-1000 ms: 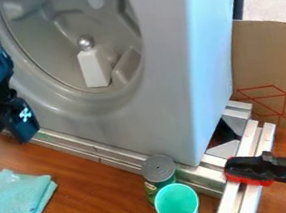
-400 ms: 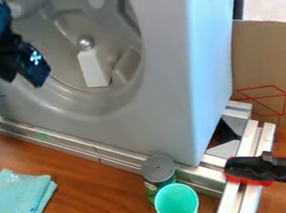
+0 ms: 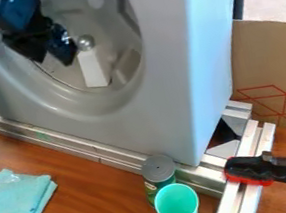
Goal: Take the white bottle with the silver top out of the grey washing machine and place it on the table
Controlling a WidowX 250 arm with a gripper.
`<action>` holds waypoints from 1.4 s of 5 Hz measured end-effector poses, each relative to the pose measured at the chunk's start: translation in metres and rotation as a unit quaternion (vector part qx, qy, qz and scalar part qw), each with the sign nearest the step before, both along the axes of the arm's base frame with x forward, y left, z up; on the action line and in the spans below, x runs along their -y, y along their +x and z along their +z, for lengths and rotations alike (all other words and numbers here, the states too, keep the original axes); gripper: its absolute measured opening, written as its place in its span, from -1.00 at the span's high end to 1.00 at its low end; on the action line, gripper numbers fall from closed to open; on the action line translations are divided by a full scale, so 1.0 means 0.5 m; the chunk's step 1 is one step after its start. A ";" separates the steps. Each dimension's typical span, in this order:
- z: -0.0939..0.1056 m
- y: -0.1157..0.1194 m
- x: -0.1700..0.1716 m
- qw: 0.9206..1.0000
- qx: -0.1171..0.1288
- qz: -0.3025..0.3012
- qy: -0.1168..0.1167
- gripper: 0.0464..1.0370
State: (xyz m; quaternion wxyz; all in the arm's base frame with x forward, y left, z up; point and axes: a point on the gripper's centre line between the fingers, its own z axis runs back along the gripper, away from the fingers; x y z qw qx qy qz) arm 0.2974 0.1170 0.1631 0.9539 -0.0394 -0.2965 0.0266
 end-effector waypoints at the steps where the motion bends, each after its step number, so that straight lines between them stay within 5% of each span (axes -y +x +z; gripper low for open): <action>1: -0.023 0.040 0.012 1.000 -0.007 0.021 0.006 -0.93; 5: -0.069 0.110 -0.018 0.995 -0.042 0.065 0.060 -0.93; 7: -0.092 0.134 -0.005 0.998 -0.046 0.045 0.022 -0.85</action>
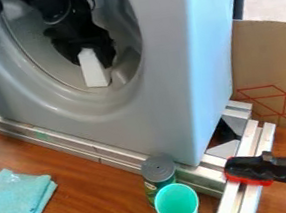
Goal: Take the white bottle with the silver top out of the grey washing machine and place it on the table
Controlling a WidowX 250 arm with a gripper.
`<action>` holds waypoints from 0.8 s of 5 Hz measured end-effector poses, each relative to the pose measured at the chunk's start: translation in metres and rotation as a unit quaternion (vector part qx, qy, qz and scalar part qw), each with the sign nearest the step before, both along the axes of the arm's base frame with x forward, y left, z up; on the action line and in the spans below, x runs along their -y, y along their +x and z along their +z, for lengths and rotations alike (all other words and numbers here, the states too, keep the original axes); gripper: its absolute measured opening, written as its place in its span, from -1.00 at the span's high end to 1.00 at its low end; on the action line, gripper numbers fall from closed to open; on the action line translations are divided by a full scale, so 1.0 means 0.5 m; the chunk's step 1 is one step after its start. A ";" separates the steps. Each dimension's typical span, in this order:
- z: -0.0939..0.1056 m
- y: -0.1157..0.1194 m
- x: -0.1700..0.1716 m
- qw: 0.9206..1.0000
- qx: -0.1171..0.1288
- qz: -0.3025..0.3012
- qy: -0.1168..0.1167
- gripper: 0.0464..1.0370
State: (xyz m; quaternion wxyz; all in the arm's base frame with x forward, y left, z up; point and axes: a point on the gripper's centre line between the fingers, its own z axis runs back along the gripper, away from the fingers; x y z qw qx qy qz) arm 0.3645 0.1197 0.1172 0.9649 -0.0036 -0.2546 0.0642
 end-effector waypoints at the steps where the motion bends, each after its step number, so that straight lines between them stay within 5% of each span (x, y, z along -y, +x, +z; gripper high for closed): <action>1: -0.005 -0.003 -0.011 0.999 0.009 0.008 -0.037 -0.32; 2: -0.009 -0.022 -0.014 0.998 0.003 0.004 -0.065 -0.23; 3: 0.009 -0.073 -0.014 0.998 -0.004 -0.003 -0.057 -0.23; 4: 0.053 -0.171 -0.010 0.998 -0.048 -0.023 -0.025 -0.23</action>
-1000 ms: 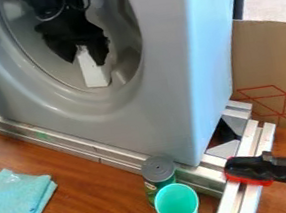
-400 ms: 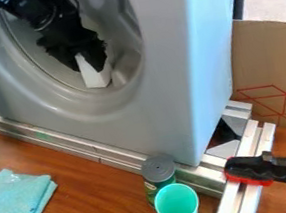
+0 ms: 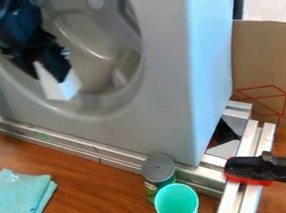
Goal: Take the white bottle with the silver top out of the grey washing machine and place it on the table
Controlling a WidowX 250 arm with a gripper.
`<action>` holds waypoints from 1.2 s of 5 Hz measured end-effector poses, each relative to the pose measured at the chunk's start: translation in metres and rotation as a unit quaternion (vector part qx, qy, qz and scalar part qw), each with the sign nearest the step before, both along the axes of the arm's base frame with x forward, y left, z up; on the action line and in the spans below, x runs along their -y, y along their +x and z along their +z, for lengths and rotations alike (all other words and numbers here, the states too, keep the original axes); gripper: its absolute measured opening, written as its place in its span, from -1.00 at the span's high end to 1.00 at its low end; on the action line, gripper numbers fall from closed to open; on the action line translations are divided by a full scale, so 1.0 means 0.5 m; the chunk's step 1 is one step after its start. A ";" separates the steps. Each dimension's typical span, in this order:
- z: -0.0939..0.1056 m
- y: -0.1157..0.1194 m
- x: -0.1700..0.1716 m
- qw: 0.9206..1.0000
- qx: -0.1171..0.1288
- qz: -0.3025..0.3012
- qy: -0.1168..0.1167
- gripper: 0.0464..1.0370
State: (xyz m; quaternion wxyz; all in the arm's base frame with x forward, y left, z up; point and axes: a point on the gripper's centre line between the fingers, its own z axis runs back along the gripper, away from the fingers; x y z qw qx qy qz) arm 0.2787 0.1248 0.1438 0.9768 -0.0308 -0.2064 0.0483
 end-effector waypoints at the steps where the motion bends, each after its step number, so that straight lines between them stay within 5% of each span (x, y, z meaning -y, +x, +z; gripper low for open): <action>1: -0.012 -0.082 0.016 0.998 -0.066 -0.013 0.019 -0.23; 2: -0.037 -0.171 0.057 0.996 -0.077 -0.025 0.026 -0.23; 3: -0.093 -0.221 0.100 0.994 -0.092 -0.059 -0.006 -0.23; 6: -0.225 -0.235 0.154 0.994 -0.066 -0.075 0.045 -0.23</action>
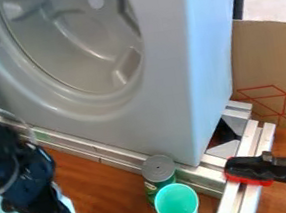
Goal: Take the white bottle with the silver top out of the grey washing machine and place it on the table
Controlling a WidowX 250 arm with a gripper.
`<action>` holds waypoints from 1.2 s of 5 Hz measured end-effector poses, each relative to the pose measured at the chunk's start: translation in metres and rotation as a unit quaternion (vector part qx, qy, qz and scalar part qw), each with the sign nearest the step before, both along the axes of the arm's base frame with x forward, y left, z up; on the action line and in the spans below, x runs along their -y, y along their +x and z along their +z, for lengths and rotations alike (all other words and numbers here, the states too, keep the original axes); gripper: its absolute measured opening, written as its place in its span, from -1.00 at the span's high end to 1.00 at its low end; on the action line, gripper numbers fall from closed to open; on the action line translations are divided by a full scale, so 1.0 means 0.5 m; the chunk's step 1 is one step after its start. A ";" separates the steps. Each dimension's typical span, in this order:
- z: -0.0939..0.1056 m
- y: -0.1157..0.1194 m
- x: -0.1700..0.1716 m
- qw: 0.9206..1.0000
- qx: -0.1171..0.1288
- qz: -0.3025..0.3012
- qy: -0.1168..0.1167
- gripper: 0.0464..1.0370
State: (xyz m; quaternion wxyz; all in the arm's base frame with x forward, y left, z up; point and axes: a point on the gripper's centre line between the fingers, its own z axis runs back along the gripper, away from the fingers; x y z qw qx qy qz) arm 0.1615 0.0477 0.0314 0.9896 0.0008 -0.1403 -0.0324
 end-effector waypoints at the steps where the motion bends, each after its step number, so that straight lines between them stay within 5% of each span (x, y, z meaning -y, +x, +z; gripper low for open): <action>1: -0.026 0.006 0.012 1.000 0.000 -0.007 0.007 -0.23; 4: -0.068 0.009 0.000 1.000 -0.011 -0.019 0.005 -0.23; 5: -0.067 0.001 -0.006 1.000 -0.024 0.004 0.008 -0.37; 6: -0.034 -0.020 -0.011 0.999 -0.023 0.025 0.003 -0.90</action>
